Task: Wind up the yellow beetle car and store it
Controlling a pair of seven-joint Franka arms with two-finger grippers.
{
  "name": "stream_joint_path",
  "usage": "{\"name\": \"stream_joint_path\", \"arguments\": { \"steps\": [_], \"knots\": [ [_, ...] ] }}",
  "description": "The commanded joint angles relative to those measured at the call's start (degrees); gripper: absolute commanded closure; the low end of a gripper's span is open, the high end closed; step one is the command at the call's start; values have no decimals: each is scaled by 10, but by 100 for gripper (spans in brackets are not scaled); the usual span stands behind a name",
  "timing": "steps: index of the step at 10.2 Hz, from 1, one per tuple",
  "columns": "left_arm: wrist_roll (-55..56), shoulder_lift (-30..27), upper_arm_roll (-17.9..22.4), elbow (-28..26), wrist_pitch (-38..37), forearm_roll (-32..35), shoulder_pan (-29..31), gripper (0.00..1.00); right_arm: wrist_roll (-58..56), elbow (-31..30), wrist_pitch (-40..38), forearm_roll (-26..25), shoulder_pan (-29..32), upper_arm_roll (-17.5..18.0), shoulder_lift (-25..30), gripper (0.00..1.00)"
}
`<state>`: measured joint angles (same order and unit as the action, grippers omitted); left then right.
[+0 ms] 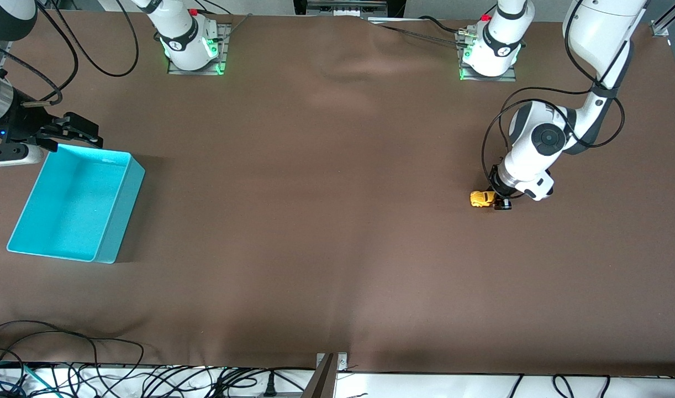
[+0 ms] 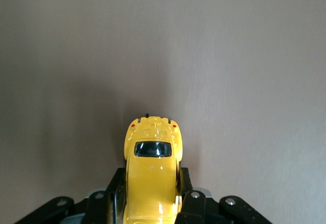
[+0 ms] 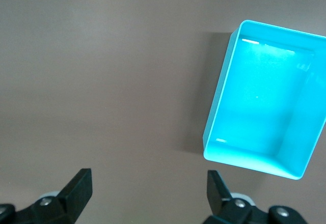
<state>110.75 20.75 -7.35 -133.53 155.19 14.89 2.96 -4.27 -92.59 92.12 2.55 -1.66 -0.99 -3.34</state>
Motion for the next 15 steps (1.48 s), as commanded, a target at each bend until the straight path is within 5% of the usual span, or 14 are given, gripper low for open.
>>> {"name": "stream_joint_path", "arguments": {
  "steps": [1, 6, 15],
  "knots": [
    [23, 30, 36, 11, 6, 41, 4, 100, 6, 0, 2, -1, -1, 1, 2, 0],
    [17, 62, 84, 42, 7, 72, 9, 100, 6, 0, 2, -1, -1, 1, 3, 0],
    [-33, 63, 84, 48, 7, 102, 22, 100, 5, 0, 2, -1, 0, 1, 3, 0]
  ]
}}
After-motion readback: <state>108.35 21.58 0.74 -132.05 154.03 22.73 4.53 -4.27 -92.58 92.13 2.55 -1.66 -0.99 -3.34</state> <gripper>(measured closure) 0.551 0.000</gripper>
